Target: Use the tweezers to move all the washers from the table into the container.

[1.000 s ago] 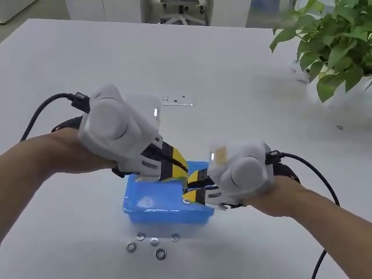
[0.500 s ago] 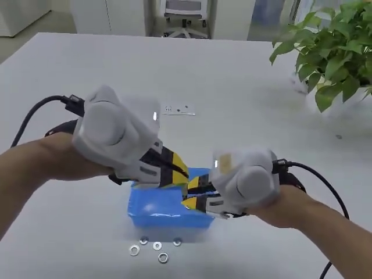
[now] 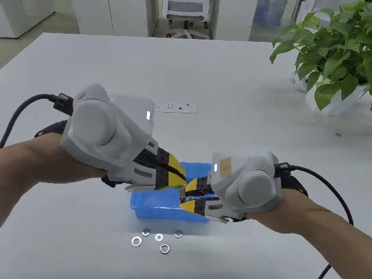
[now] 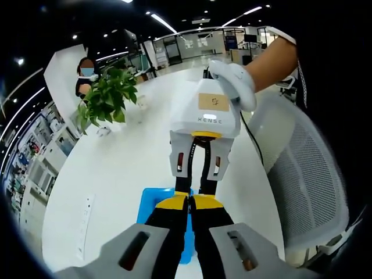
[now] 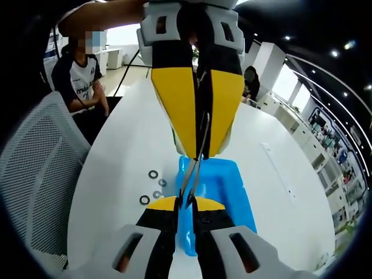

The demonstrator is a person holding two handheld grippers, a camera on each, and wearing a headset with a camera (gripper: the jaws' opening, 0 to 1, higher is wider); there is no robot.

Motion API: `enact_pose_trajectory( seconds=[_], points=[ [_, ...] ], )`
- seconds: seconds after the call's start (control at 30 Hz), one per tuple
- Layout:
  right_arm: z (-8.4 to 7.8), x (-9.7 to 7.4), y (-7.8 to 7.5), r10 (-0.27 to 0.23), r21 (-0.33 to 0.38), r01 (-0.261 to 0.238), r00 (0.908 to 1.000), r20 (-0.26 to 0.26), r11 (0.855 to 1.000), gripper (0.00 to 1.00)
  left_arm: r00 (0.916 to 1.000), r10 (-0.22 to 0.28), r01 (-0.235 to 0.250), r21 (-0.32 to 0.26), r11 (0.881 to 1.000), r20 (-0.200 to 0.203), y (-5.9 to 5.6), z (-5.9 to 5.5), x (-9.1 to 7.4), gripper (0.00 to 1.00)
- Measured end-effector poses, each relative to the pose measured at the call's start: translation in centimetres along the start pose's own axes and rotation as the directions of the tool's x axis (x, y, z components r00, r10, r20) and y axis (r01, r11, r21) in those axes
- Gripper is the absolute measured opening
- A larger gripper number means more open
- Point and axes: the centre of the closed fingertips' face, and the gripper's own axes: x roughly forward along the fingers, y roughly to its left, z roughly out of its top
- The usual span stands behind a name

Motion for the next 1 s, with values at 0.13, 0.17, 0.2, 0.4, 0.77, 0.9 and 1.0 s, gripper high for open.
enact_pose_trajectory(
  seconds=[0.13, 0.17, 0.2, 0.4, 0.77, 0.9, 1.0],
  points=[
    [-0.1, 0.3, 0.8, 0.01, 0.006, -0.01, 0.9999, 0.002, 1.0, 0.11, 1.0, -0.005, 0.004, -0.009, 1.0, -0.006, -0.7, -0.4, 0.0, 0.06],
    [-0.1, 0.3, 0.9, 0.011, 0.007, -0.011, 0.9999, 0.003, 1.0, 0.11, 1.0, -0.006, 0.006, -0.012, 1.0, -0.005, -0.8, -0.5, 0.1, 0.06],
    [-0.3, 0.5, 1.2, 0.017, 0.016, -0.017, 0.9998, 0.006, 1.0, 0.11, 0.9999, -0.01, 0.01, -0.017, 1.0, -0.007, -1.0, -0.7, 0.2, 0.06],
    [-0.9, 1.3, 2.3, 0.037, 0.03, -0.037, 0.9993, 0.005, 0.999, 0.11, 0.9993, -0.033, 0.032, -0.032, 0.999, -0.018, -1.7, -1.6, 0.8, 0.06],
    [-2.1, 2.7, 3.5, 0.062, 0.054, -0.061, 0.9981, -0.004, 0.997, 0.11, 0.9975, -0.062, 0.06, -0.052, 0.997, -0.035, -2.6, -3.2, 1.9, 0.06],
    [-2.4, 3.1, 3.7, 0.063, 0.066, -0.062, 0.998, -0.006, 0.996, 0.11, 0.9971, -0.069, 0.067, -0.062, 0.996, -0.033, -2.8, -3.6, 2.2, 0.06],
    [-2.7, 3.4, 3.7, 0.064, 0.07, -0.063, 0.9979, -0.01, 0.996, 0.11, 0.9965, -0.075, 0.072, -0.068, 0.995, -0.037, -2.8, -4.0, 2.4, 0.06]
  ],
)
